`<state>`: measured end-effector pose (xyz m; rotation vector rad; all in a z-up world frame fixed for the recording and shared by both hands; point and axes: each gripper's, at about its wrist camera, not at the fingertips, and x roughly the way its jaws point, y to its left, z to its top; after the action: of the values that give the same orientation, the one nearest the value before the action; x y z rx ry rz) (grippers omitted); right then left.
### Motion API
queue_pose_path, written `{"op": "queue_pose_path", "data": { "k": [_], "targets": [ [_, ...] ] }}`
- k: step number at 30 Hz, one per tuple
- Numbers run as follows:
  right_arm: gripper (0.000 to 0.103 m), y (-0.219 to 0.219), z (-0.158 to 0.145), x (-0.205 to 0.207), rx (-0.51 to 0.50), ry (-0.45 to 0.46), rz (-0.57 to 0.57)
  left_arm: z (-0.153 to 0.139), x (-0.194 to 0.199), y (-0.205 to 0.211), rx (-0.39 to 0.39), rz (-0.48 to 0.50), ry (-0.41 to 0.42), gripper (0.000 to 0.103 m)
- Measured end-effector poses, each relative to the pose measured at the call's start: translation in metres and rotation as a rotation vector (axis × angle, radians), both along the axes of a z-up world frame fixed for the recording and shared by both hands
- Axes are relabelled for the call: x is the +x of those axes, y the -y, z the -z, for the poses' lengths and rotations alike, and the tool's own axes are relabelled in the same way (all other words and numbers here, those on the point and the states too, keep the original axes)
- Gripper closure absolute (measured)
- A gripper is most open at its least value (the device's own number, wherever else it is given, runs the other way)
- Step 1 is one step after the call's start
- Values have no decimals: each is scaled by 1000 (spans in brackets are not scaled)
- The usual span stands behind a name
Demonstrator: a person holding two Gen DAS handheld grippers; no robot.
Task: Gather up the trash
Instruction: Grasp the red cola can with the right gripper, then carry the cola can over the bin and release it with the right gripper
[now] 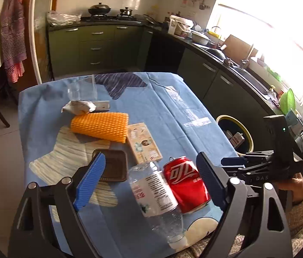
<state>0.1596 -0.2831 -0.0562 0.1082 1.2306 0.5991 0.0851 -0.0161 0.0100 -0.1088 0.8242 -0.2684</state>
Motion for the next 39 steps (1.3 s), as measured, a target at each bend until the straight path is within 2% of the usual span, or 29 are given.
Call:
{"op": "queue_pose_path", "data": {
  "k": [3,8,16,26,34,36,37,38,39],
  "targets": [
    [47,-29,4,3,-24,-51,-36,12,-15,-17,-11,-51,5,19],
    [42,-50,11,13,-50,-146,-60,33,-25,-46,-68,-119,-18,19],
    [39,-68,28,32,-83,-251,-53,41,-30,-63,-58,-158,-11,19],
    [34,-103,45,43,-198,-267,-107,53,-26,-67,-76,-148,-39,19],
    [32,-121,53,38,-290,-237,-160,57,-27,-72,-83,-159,-47,19],
    [37,-123,58,37,-293,-239,-170,57,-28,-73,-87,-161,-48,19],
    [50,-122,60,37,-308,-237,-170,58,-28,-73,-88,-163,-49,19],
    [54,-121,59,37,-321,-217,-171,58,-28,-74,-86,-164,-50,19],
    [55,-120,59,37,-334,-200,-173,59,-28,-74,-85,-165,-52,19]
  ]
}}
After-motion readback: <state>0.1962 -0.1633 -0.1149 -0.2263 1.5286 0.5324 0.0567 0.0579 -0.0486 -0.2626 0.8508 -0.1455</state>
